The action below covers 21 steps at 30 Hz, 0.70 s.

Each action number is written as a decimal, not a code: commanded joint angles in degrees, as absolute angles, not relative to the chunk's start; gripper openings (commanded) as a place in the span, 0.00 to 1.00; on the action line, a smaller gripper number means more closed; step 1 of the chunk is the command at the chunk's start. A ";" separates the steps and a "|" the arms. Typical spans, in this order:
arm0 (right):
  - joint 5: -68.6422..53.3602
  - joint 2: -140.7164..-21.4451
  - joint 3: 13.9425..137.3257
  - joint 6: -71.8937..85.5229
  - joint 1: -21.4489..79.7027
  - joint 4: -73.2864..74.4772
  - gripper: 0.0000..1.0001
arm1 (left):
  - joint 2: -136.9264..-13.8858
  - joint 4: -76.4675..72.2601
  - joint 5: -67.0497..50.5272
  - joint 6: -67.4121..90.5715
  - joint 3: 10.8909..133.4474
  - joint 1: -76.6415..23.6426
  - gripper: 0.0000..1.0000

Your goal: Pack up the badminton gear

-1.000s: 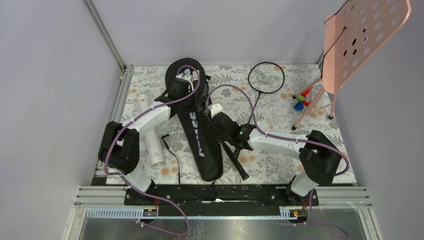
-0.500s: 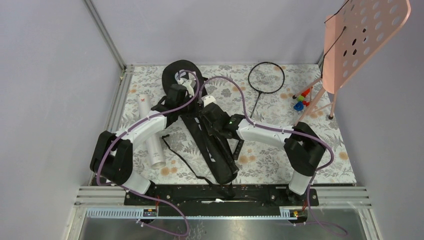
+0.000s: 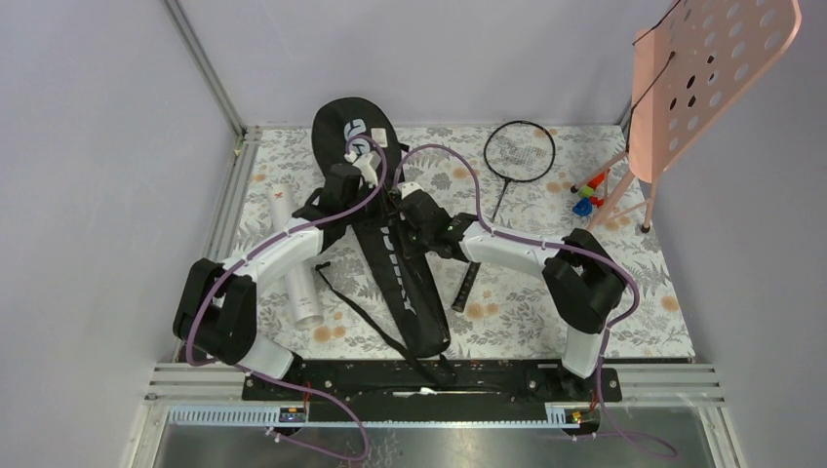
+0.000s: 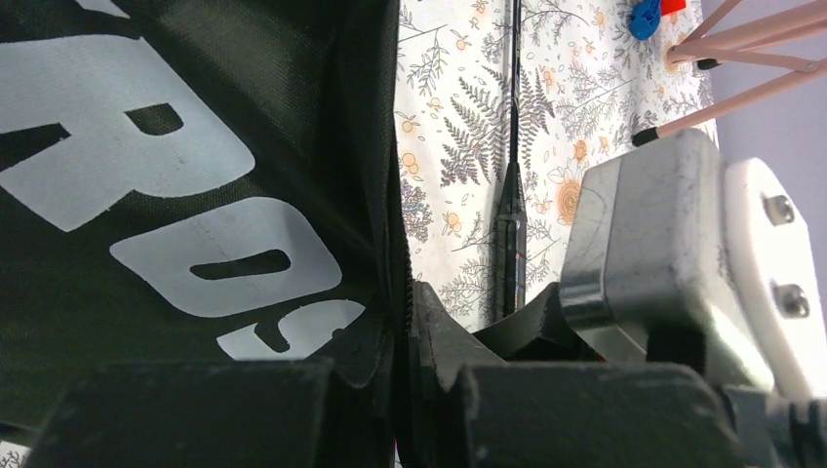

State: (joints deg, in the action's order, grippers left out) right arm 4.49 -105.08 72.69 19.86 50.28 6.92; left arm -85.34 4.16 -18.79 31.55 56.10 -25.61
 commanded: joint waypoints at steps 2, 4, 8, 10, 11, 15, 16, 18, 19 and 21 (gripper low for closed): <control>-5.26 -102.84 73.85 22.01 49.86 -3.41 0.16 | -84.10 2.30 -26.13 33.24 58.14 -27.83 0.00; -5.78 -100.83 72.35 21.53 49.61 -2.44 0.28 | -84.11 1.68 -25.94 33.64 57.95 -27.33 0.00; -6.99 -95.40 68.25 20.88 48.60 -0.50 0.49 | -83.80 2.36 -23.63 33.51 58.24 -26.12 0.00; -5.63 -91.77 65.62 20.79 48.23 1.68 0.61 | -83.43 2.48 -23.34 33.40 58.26 -25.21 0.00; -4.52 -90.07 64.66 20.77 48.11 2.71 0.76 | -83.18 2.39 -23.37 33.31 58.20 -24.88 0.00; 2.23 -82.89 59.65 19.77 47.99 4.83 1.00 | -82.38 2.31 -24.06 32.61 57.87 -23.96 0.00; 4.48 -81.15 58.70 19.62 47.98 5.08 1.00 | -82.02 2.02 -24.13 32.52 57.61 -23.87 0.00; 9.16 -78.02 56.30 19.37 47.99 5.87 1.00 | -81.56 1.33 -24.49 32.51 56.97 -23.74 0.00; 11.86 -76.71 55.12 19.38 47.99 6.03 1.00 | -81.28 1.03 -24.67 32.58 56.69 -23.65 0.00; 17.25 -75.00 52.50 19.93 47.91 5.11 1.00 | -80.98 0.44 -25.63 32.84 56.38 -23.64 0.00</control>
State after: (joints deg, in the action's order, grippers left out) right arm 4.95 -78.70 56.71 20.25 48.21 4.84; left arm -84.68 6.72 -22.15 32.58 56.07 -23.97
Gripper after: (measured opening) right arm 0.993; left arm 0.043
